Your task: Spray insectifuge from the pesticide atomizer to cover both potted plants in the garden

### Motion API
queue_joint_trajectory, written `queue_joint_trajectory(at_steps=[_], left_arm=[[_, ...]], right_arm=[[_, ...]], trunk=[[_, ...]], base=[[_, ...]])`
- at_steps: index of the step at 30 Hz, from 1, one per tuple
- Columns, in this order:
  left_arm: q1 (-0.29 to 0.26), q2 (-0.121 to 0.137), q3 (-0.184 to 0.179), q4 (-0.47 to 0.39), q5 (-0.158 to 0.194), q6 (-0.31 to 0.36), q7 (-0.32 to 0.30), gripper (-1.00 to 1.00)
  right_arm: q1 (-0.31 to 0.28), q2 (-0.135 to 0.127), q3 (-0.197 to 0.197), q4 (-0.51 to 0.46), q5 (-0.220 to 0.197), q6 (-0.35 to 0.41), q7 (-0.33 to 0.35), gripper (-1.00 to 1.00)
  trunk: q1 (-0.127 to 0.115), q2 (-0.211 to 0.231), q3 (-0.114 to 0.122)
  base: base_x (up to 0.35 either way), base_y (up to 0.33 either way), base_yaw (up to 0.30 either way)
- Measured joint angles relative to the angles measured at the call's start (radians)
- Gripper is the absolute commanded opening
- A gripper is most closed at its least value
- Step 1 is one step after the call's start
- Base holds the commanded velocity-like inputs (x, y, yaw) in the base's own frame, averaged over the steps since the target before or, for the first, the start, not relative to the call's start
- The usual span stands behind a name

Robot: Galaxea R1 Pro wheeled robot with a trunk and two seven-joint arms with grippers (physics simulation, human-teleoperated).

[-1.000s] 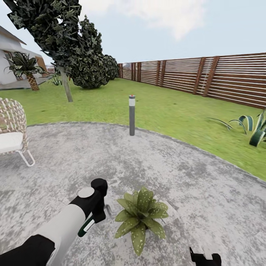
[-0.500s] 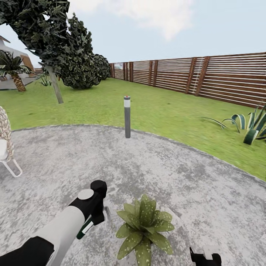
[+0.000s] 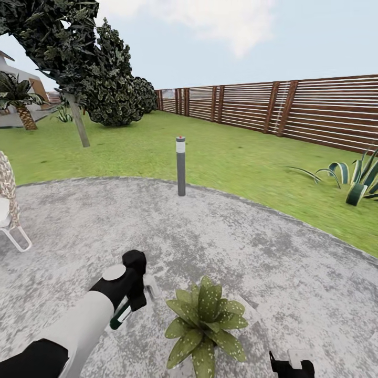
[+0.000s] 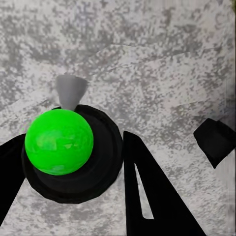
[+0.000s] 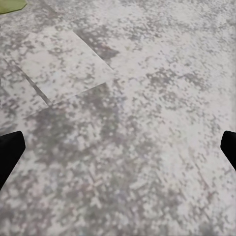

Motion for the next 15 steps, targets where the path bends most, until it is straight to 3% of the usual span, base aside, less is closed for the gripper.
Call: queue_joint_trajectory(at_steps=[2,5,10,15], left_arm=[[0.004,0.001,0.003,0.013,0.083,-0.026,0.009,-1.00],[0.012,0.000,0.004,0.019,0.147,-0.055,0.074,-1.00],[0.100,0.001,0.004,0.021,0.176,-0.061,0.238,-1.00],[0.143,0.002,0.005,0.019,0.233,-0.063,0.273,-1.00]], right_arm=[[0.000,0.000,0.000,0.000,0.000,0.000,0.000,1.00],[0.000,-0.001,0.000,0.000,0.000,0.000,0.000,1.00],[0.000,-0.001,0.000,0.000,0.000,0.000,0.001,1.00],[0.008,-0.002,0.000,0.000,0.000,0.000,0.000,1.00]], trunk=[[0.000,0.000,0.000],[0.000,0.000,0.000],[0.000,0.000,0.000],[0.000,0.000,0.000]], base=[[0.000,0.000,0.000],[0.000,0.000,0.000],[0.000,0.000,0.000],[0.000,0.000,0.000]])
